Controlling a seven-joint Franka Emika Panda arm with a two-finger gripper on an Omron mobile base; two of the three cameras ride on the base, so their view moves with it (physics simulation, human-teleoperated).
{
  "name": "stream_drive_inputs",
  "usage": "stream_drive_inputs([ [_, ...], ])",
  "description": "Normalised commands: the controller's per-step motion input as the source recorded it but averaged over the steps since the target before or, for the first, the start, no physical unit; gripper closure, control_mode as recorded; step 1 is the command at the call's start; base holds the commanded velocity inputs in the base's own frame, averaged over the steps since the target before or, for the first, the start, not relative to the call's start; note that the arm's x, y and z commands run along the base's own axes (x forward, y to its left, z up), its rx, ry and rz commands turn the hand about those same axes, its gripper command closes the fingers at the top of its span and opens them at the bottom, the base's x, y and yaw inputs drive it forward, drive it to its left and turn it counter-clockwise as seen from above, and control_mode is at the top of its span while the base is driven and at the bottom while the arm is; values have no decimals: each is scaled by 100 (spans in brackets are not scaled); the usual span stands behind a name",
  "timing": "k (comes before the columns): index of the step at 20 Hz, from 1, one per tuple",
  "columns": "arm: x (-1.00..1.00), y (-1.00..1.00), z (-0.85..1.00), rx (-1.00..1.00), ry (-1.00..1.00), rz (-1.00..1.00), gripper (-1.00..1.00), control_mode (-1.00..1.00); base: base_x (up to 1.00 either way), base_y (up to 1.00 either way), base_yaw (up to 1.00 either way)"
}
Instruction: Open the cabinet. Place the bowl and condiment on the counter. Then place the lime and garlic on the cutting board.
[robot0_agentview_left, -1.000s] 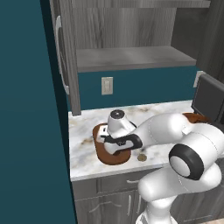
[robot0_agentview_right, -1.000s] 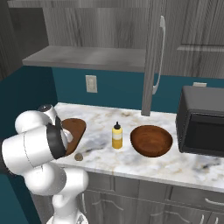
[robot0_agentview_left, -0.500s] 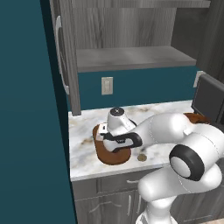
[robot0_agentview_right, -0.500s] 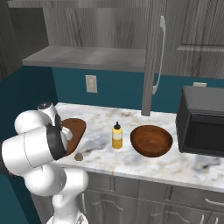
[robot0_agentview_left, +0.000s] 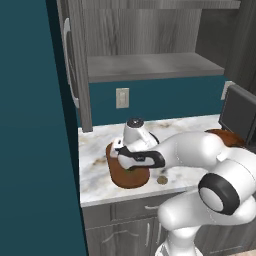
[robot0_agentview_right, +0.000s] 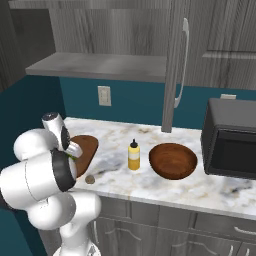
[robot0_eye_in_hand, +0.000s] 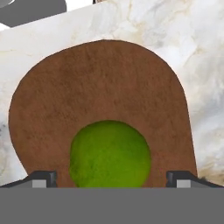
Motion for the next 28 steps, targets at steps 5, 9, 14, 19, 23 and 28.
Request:
stream_drive_inputs([
  [5,-15,-1,25,0,3,0,-100,-100,0,0,0],
  [9,-17,-7,28,0,4,0,-100,-100,0,0,0],
  [14,-17,-20,18,0,4,0,-100,-100,0,0,0],
  [19,-19,-24,4,0,3,0,-100,-100,0,0,0],
  [23,-27,-23,0,0,0,0,-100,-100,0,0,0],
  [28,-33,-27,0,0,0,0,-100,-100,0,0,0],
])
